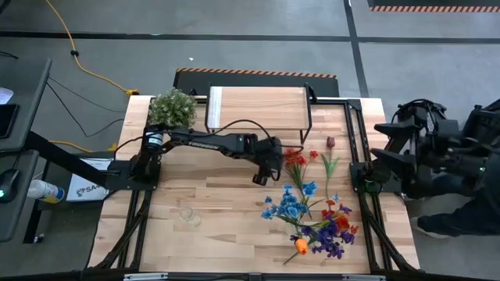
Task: Pick and place flowers into a vace then onto a shelf
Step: Put the bottom orange flowers into the left transparent vase
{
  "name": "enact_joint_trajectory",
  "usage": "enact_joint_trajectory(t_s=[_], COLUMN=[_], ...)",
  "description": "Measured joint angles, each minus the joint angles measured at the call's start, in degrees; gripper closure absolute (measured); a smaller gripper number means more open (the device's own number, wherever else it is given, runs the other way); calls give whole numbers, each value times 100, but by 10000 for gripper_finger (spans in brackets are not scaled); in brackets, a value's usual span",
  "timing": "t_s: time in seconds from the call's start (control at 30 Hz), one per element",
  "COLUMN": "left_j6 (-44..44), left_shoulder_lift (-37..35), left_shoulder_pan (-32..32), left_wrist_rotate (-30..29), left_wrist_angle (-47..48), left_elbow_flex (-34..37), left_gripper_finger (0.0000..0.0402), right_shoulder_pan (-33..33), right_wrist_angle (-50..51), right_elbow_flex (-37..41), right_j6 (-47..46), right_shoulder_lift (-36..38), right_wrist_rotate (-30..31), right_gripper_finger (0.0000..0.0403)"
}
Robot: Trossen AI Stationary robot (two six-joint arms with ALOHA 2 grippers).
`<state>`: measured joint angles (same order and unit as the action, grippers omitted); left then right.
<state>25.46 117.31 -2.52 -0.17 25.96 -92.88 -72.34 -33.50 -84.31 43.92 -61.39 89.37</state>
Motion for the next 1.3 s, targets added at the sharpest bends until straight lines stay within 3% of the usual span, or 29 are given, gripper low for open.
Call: enact_joint_trajectory(t_s=[0.17,0.5,0.83,1.03,1.3], left_j6=[-324,-793,-999,-2080,-3685], left_shoulder_lift=[1,1,1,-1,-221], left_shoulder_pan=[-176,-196,-267,-416,-123], left_wrist_rotate=[-7,-70,-196,-321,-317], left_wrist_angle=[569,649,1050,1731,2740], left_elbow_flex=[2,2,2,4,15], left_gripper_finger=[156,156,156,156,156], right_shoulder_pan=[39,570,600,598,598], right_wrist_angle=[3,241,285,309,330], right_elbow_flex=[-2,-2,-2,-2,-2], right_j6=[92,146,154,154,155], right_shoulder_lift=[44,364,399,377,375], right_wrist_rotate=[44,72,70,67,64], right_gripper_finger=[109,109,109,109,109])
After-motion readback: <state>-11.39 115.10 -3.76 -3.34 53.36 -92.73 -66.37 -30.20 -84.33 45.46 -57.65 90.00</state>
